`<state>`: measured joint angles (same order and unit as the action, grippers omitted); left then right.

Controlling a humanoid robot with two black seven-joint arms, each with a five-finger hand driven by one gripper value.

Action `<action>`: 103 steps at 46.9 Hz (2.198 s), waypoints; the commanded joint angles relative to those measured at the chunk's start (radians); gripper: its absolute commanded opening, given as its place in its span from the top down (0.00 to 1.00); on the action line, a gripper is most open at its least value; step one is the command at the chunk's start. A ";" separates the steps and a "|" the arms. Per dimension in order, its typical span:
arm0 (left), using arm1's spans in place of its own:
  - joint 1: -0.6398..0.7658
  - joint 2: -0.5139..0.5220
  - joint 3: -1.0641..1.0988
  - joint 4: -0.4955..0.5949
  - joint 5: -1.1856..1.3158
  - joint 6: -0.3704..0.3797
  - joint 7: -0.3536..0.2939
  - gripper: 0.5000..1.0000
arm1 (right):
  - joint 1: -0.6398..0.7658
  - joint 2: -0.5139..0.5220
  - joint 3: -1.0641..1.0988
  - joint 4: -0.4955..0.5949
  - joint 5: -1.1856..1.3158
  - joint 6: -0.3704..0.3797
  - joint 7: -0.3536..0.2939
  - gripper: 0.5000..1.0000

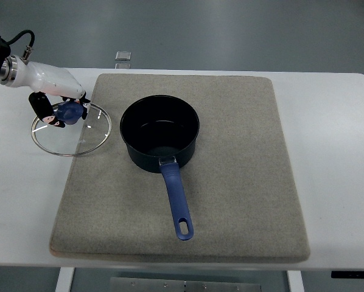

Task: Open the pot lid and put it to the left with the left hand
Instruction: 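Carry the lid beside the pot and lower it onto the mat, then open the left hand fingers to release the lid knob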

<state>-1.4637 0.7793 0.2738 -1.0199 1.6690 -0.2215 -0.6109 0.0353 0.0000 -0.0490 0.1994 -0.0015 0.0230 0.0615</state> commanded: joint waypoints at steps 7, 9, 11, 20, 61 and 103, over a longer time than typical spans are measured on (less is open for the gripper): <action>0.005 -0.025 -0.002 0.000 -0.005 0.045 0.000 1.00 | 0.000 0.000 0.000 0.000 0.000 0.000 0.000 0.17; 0.005 -0.026 -0.002 0.000 -0.006 0.054 0.000 1.00 | 0.000 0.000 0.000 0.000 0.000 0.000 0.000 0.17; 0.005 -0.031 -0.002 0.000 -0.009 0.060 0.000 1.00 | 0.000 0.000 0.000 0.000 0.000 0.000 0.000 0.17; 0.012 -0.052 -0.004 0.000 -0.049 0.067 0.000 1.00 | 0.000 0.000 0.000 0.000 0.000 0.000 0.000 0.17; 0.079 -0.083 -0.002 0.012 -0.069 0.156 0.000 1.00 | 0.000 0.000 0.000 0.000 0.000 0.000 0.000 0.17; 0.111 -0.083 -0.002 0.020 -0.120 0.209 0.000 0.78 | 0.000 0.000 0.000 0.000 0.000 0.000 0.000 0.17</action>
<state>-1.3582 0.6982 0.2722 -0.9989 1.5511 -0.0178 -0.6108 0.0353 0.0000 -0.0490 0.1994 -0.0015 0.0230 0.0614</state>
